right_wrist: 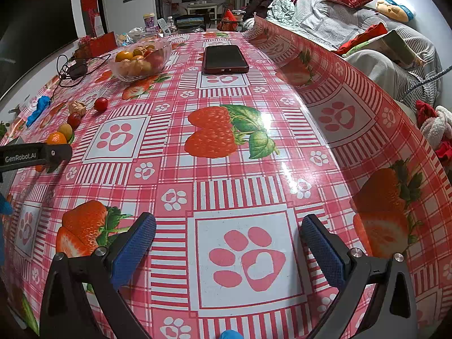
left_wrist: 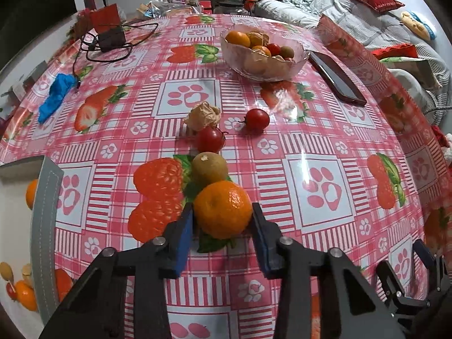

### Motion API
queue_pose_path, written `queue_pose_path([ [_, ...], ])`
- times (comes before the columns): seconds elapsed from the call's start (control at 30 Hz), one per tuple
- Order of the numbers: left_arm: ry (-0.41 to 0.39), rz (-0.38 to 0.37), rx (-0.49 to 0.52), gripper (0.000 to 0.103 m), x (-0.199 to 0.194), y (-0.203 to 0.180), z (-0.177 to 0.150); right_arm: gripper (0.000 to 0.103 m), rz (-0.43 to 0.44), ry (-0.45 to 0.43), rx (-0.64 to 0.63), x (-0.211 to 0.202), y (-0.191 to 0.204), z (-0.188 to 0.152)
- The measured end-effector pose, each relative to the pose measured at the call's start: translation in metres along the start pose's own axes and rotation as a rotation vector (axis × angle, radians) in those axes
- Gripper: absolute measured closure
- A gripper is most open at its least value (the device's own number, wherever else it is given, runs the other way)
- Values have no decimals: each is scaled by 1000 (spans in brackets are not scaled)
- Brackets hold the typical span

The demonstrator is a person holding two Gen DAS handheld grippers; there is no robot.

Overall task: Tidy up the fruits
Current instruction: 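Grasp a mandarin orange with the left gripper while the right gripper grasps a yellow-green round fruit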

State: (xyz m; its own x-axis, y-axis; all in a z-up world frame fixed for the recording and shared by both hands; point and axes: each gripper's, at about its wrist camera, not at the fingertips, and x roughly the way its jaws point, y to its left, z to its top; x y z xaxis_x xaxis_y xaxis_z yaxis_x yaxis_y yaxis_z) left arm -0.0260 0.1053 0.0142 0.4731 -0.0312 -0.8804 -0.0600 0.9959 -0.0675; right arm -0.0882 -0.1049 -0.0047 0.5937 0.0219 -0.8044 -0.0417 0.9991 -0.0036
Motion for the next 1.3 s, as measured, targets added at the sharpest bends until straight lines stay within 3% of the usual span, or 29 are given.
queue_pose_path([
  [0.23, -7, -14, 24, 61, -13, 14, -22, 0, -9, 37, -2, 1, 1, 5],
  [0.4, -30, -9, 50, 61, -28, 33, -49, 0, 12, 205, -13, 8, 10, 19],
  [0.5, -40, -7, 40, 61, -37, 46, -65, 0, 43, 245, -44, 11, 29, 26],
  [0.7, -51, 18, 19, 61, -50, 72, -87, 0, 123, 250, -109, 24, 84, 46],
  [1.07, -64, 29, 18, 61, -52, 84, -89, 0, 148, 163, -239, 61, 191, 91],
  [1.13, -66, 22, 13, 61, -51, 84, -88, 8, 158, 158, -251, 63, 201, 95],
  [1.23, -68, 17, 11, 61, -51, 85, -87, 32, 172, 130, -275, 59, 213, 97],
  [1.3, -72, 14, 11, 61, -51, 85, -87, 70, 189, 120, -290, 55, 216, 96],
])
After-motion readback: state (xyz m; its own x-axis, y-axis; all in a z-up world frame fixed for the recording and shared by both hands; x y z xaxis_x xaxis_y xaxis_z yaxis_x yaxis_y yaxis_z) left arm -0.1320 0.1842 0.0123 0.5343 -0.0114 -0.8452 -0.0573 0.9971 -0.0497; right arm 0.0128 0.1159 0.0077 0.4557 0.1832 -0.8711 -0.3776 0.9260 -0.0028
